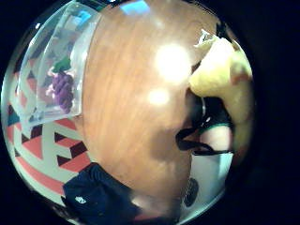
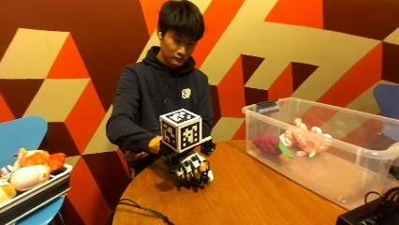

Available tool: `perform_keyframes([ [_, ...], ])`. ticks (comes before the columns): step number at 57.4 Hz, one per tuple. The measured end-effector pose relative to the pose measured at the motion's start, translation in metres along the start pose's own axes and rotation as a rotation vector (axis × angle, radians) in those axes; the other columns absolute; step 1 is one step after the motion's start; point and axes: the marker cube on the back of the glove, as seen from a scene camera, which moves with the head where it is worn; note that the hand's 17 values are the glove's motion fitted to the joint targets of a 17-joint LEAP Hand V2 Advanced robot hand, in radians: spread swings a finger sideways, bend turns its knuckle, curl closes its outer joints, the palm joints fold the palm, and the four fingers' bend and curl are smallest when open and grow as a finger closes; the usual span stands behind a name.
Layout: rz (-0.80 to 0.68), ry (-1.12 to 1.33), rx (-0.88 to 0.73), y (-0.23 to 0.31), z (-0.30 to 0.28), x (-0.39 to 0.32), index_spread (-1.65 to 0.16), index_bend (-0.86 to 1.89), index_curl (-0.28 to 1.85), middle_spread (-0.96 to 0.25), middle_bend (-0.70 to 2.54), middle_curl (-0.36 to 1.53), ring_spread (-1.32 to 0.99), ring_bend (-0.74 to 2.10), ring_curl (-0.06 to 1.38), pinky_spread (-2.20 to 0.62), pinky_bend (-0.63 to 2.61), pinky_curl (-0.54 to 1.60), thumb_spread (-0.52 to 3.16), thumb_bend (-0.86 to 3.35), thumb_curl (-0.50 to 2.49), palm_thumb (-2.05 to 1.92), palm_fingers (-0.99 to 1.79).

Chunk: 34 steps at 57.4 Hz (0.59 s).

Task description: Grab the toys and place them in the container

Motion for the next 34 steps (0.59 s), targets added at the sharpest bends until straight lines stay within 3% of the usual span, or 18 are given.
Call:
perform_keyframes([
  [22,-0.129,-0.062,-0.011,-0.033,-0.088,-0.056,-0.13,0.22,0.25,-0.26,0.85,0.82,-0.37,1.44,0.59,-0.41,1.47,0.63,1.31,0.16,0.65,0.68,0.95],
  [34,-0.230,-0.138,0.168,-0.045,-0.175,-0.118,-0.14,0.27,0.31,-0.28,0.90,0.91,-0.37,1.50,0.63,-0.44,1.50,0.70,1.22,0.14,0.76,0.69,0.89],
])
